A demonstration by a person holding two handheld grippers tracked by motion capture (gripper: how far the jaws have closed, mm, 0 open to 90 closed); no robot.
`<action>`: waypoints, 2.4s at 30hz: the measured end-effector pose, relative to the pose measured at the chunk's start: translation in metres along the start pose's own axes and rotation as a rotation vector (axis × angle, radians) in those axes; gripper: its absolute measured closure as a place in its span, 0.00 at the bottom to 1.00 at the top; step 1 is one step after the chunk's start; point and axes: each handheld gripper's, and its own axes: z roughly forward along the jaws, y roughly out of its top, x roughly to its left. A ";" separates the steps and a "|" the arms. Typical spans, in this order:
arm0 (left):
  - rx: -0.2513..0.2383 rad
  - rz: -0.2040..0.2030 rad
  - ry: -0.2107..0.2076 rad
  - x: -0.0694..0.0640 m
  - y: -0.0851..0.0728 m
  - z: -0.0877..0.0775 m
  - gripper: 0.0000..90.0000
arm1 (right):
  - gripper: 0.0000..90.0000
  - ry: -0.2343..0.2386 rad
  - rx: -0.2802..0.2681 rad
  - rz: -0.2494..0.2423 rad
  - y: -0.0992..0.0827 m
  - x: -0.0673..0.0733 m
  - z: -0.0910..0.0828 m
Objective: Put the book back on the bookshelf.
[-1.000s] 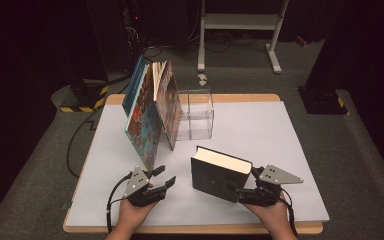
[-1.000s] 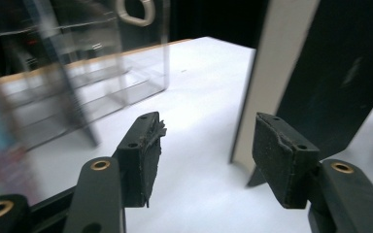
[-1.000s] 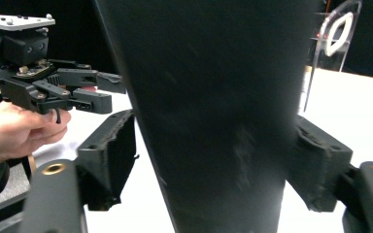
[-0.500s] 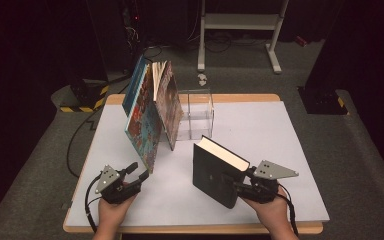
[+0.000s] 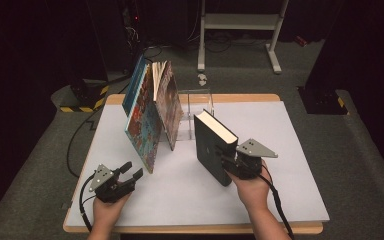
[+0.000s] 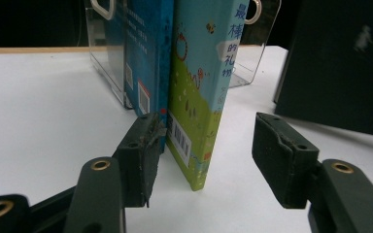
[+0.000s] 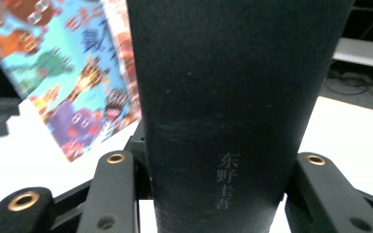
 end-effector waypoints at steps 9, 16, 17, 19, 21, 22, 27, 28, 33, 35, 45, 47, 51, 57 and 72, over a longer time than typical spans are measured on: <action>-0.008 -0.017 -0.011 -0.001 -0.001 -0.001 0.48 | 0.60 -0.099 -0.051 0.021 0.028 -0.002 0.041; -0.001 -0.015 -0.018 -0.001 -0.003 -0.001 0.48 | 0.60 -0.154 -0.057 0.018 0.036 -0.005 0.070; -0.002 -0.017 -0.020 0.000 -0.003 -0.001 0.48 | 0.60 -0.158 -0.056 0.019 0.037 -0.005 0.075; -0.003 -0.022 -0.019 0.001 -0.003 -0.001 0.48 | 0.60 -0.168 -0.054 0.020 0.039 -0.005 0.085; -0.006 -0.028 -0.020 0.002 -0.003 -0.002 0.48 | 0.60 -0.182 -0.058 0.022 0.040 -0.005 0.095; -0.007 -0.032 -0.022 0.003 -0.004 -0.003 0.48 | 0.60 -0.187 -0.056 0.022 0.041 -0.005 0.098; -0.004 -0.030 -0.026 0.002 -0.005 -0.004 0.48 | 0.60 -0.212 -0.060 0.033 0.044 -0.010 0.115; -0.005 -0.030 -0.028 0.002 -0.005 -0.004 0.48 | 0.60 -0.217 -0.058 0.045 0.045 -0.011 0.118; -0.007 -0.038 -0.030 0.002 -0.005 -0.004 0.48 | 0.60 -0.246 -0.056 0.036 0.047 -0.012 0.134; -0.005 -0.037 -0.029 0.002 -0.005 -0.004 0.48 | 0.60 -0.250 -0.061 0.043 0.047 -0.015 0.139; 0.014 0.002 -0.030 -0.005 -0.006 -0.001 0.48 | 0.60 -0.274 -0.069 0.081 0.048 -0.023 0.157; 0.013 0.008 -0.031 -0.006 -0.006 -0.001 0.48 | 0.60 -0.276 -0.072 0.079 0.048 -0.024 0.162; 0.015 0.006 -0.033 -0.006 -0.006 -0.001 0.48 | 0.60 -0.282 -0.079 0.085 0.048 -0.024 0.168; 0.014 0.007 -0.030 -0.004 -0.006 -0.002 0.49 | 0.59 -0.284 -0.087 0.098 0.042 -0.024 0.167; 0.026 0.013 -0.021 -0.005 -0.007 -0.002 0.49 | 0.50 -0.204 -0.066 0.106 0.033 -0.018 0.142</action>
